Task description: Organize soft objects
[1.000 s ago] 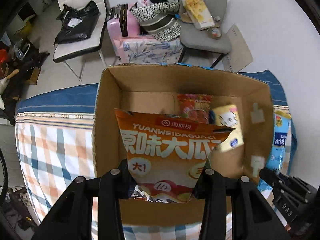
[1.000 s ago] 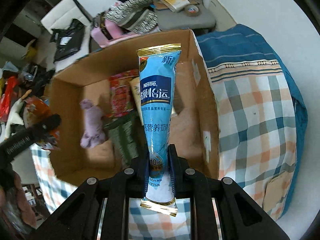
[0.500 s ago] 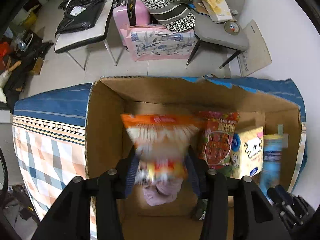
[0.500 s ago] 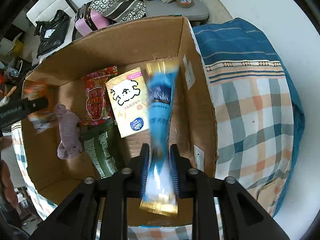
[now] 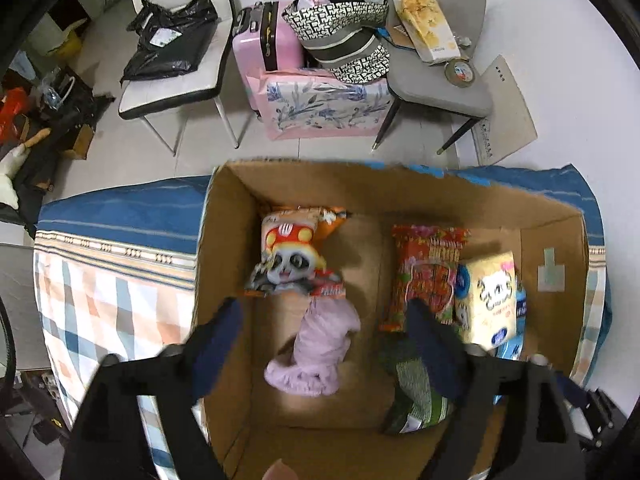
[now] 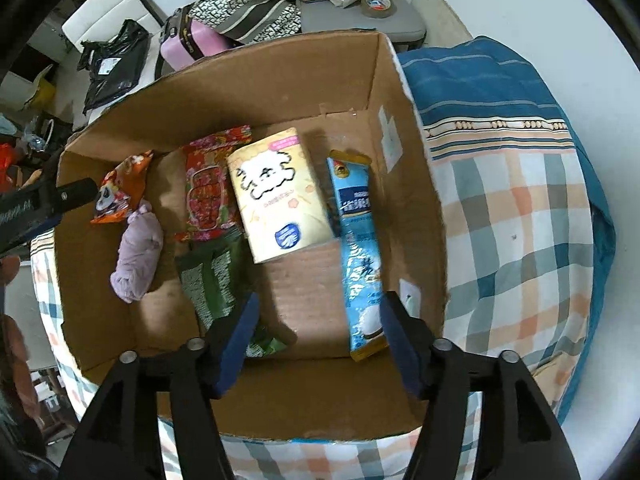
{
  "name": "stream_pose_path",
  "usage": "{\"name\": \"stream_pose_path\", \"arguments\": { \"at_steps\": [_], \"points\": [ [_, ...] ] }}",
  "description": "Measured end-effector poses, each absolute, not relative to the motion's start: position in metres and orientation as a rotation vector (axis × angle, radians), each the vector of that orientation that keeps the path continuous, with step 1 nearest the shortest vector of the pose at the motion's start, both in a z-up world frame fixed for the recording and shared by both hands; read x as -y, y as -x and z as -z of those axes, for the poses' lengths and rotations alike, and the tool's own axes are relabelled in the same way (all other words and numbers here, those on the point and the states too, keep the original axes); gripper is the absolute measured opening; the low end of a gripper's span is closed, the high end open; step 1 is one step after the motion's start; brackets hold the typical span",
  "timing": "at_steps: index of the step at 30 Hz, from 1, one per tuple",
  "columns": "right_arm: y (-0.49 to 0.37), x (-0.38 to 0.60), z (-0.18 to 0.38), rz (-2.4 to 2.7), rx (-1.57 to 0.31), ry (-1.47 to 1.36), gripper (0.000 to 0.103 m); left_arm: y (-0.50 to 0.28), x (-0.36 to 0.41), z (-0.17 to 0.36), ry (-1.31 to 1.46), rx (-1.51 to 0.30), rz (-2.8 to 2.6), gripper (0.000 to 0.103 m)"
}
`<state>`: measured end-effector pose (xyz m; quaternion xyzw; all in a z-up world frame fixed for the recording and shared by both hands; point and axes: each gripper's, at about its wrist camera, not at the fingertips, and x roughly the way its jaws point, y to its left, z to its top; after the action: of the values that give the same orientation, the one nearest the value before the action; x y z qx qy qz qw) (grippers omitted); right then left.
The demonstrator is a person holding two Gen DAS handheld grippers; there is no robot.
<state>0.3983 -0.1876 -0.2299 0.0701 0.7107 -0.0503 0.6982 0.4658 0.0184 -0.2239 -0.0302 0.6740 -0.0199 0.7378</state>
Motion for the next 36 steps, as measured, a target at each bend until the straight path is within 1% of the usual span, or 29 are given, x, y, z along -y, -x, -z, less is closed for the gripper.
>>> {"name": "stream_pose_path", "arguments": {
  "at_steps": [3,4,5,6,7,8,9,17,22,28,36],
  "points": [
    [-0.392,0.182,0.225,0.103,-1.574,-0.138,0.077,-0.444,-0.02,0.218,0.059,-1.457,0.029,0.088],
    [-0.39,0.18,0.223,0.102,-1.567,-0.129,0.082,-0.435,-0.022,0.216,0.066,-1.444,0.024,0.09],
    [-0.388,0.179,0.222,0.099,-1.558,-0.118,0.084,-0.426,-0.023,0.213,0.071,-1.435,0.027,0.096],
    [-0.385,0.176,0.22,0.099,-1.549,-0.101,0.084,-0.419,-0.023,0.211,0.071,-1.43,0.027,0.099],
    [-0.383,0.174,0.218,0.099,-1.542,-0.088,0.088,-0.412,-0.023,0.209,0.069,-1.42,0.026,0.099],
    [-0.379,0.173,0.217,0.099,-1.533,-0.078,0.099,-0.404,-0.022,0.205,0.059,-1.406,0.026,0.099],
    [-0.375,0.172,0.215,0.106,-1.52,-0.068,0.103,-0.397,-0.022,0.202,0.046,-1.392,0.024,0.099],
    [-0.348,0.171,0.191,0.124,-1.432,-0.038,0.103,-0.355,-0.017,0.17,0.019,-1.284,0.0,0.099],
    [-0.33,0.172,0.164,0.115,-1.38,-0.027,0.103,-0.334,-0.013,0.145,0.003,-1.224,-0.008,0.099],
    [-0.303,0.179,0.119,0.099,-1.3,-0.028,0.103,-0.301,-0.011,0.107,-0.005,-1.145,-0.034,0.099],
    [-0.239,0.186,0.033,0.052,-1.155,-0.053,0.103,-0.231,-0.013,0.023,0.02,-1.029,-0.071,0.099]
  ]
}}
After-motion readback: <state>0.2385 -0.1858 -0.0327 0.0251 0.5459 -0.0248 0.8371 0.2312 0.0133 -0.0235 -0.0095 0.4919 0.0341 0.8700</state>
